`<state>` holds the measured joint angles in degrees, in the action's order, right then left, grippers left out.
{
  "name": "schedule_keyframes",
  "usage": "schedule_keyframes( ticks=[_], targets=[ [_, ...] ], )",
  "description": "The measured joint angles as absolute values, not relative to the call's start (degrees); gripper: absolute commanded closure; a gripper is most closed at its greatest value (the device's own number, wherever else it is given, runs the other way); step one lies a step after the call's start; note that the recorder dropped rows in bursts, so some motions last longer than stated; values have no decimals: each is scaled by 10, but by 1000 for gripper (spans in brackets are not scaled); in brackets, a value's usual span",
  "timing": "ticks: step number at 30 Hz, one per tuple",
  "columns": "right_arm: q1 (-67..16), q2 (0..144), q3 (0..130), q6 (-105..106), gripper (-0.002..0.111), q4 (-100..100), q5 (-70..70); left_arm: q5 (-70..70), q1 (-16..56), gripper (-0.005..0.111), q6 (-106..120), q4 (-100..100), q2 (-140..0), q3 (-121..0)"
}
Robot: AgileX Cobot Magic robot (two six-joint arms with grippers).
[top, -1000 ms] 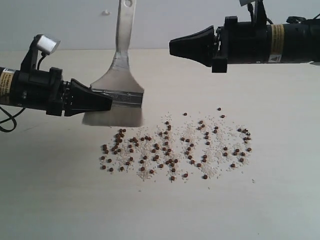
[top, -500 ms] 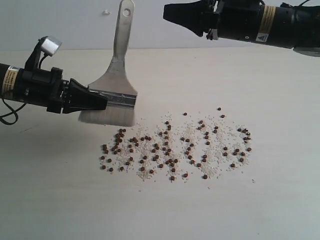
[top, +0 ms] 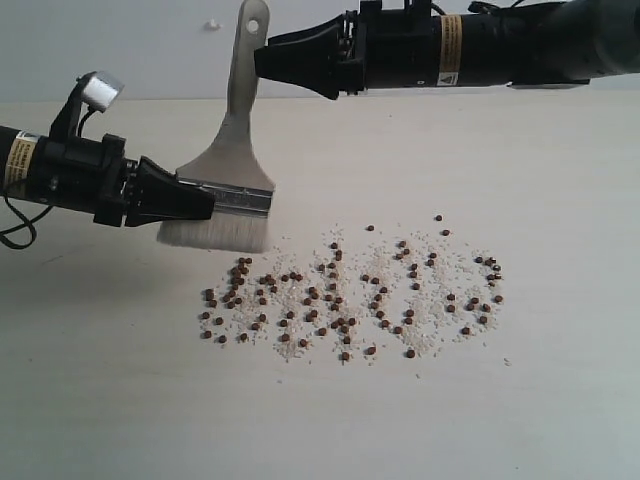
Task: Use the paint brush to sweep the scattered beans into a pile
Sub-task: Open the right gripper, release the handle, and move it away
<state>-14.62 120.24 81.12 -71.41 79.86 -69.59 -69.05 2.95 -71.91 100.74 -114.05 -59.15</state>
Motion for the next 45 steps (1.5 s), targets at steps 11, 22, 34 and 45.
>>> schedule_keyframes(
  ticks=[11, 22, 34, 45],
  targets=[
    [-162, 1251, 858, -733, 54, 771, -697, -690, 30, 107, -713, 1007, -1140, -592],
    [-197, 1260, 885, -736, 54, 735, -697, -690, 30, 107, -706, 1007, -1140, -592],
    [-197, 1260, 887, -746, 86, 714, -697, -690, 30, 107, -704, 1007, -1140, -592],
    [-200, 1260, 887, -751, 108, 708, -714, -690, 30, 105, -699, 1009, -1141, -592]
  ],
)
